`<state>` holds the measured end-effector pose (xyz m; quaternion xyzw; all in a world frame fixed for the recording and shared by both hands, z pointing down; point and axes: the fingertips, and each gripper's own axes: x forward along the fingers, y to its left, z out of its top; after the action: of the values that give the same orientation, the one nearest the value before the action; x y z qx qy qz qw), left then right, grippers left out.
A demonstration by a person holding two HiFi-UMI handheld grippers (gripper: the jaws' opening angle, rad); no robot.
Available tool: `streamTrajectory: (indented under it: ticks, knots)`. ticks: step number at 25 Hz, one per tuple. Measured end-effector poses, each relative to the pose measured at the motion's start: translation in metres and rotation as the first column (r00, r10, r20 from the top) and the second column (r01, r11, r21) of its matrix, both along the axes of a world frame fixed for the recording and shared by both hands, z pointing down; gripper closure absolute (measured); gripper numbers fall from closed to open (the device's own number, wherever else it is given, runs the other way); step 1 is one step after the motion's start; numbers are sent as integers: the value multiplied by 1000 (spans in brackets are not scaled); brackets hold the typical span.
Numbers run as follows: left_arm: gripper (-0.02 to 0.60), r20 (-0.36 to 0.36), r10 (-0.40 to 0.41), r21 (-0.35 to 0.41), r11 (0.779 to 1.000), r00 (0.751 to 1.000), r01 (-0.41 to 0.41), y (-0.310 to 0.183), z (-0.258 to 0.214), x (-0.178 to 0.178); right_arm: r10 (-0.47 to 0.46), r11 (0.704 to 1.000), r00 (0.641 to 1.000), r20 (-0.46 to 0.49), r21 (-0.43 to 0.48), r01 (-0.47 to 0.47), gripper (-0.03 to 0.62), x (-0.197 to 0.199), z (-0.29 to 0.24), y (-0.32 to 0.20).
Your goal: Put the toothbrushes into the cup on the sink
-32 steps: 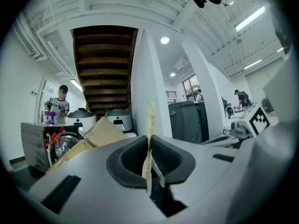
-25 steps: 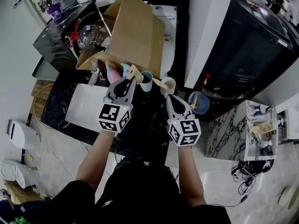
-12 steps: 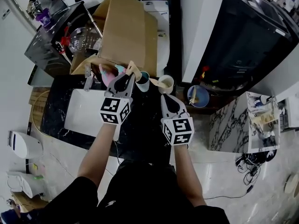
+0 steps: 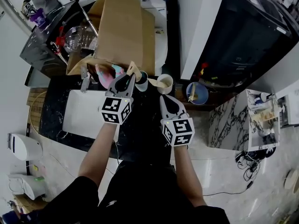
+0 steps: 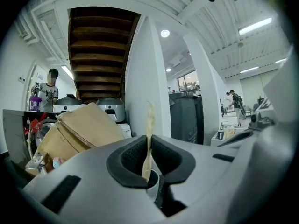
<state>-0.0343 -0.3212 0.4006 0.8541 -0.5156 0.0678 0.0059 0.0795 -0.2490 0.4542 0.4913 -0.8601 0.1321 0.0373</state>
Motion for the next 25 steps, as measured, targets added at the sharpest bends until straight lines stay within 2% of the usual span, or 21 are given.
streamTrajectory:
  ticks: [25]
  knots:
    - [551,19,12,-92,996,1000,-11,-14,49,-3,-13,999,1000,-22,-50,11,592,-11,22,-8]
